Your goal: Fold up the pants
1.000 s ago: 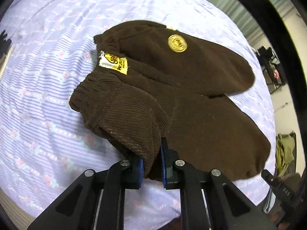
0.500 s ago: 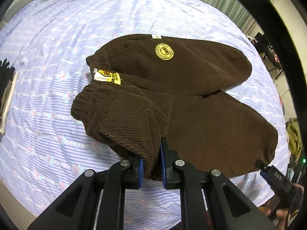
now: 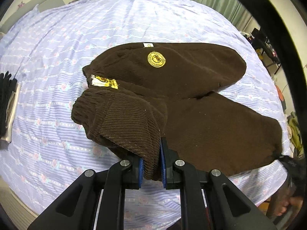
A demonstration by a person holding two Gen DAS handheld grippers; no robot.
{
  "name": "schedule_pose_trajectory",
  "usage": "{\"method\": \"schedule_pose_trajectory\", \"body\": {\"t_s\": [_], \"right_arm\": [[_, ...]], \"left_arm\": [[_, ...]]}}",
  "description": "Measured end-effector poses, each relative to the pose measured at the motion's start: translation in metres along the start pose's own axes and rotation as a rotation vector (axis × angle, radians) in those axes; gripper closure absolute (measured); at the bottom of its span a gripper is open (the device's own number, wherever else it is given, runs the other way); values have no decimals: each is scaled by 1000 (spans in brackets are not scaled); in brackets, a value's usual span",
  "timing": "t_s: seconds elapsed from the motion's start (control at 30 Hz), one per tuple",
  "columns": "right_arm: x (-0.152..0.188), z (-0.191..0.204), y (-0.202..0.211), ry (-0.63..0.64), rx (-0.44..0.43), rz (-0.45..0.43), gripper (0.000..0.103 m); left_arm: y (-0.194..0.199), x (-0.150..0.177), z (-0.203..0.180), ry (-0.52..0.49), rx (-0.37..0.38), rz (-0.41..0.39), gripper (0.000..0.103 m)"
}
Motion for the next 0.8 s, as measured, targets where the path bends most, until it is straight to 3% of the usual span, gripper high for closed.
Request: {"method": "schedule_pose_trajectory", "body": {"t_s": [0.23,0.43,0.57,0.8], "right_arm": [[-27,28,105,94,-41,-151,91],[-66,53,139,128,-74,-293,91],[-105,77,138,106,-99,-380,91],[-183,125,76,94,-120,-416,91]], "left_arm": [[19,19,8,16,17,31,87],[22,6,10,134,64,63,87],[20,-25,16,228,78,49,87],[1,-98,33,328,34,-45,87]]}}
Point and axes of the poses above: each gripper's, at about its wrist camera, not at the fingertips, and y roughly against the way its jaws point, z to its left, x to its underside, the point moved 7 cm from there along -y, roughly the way its jaws point, and after that the axes turned 2 degrees about y, right-handed, at the moved point
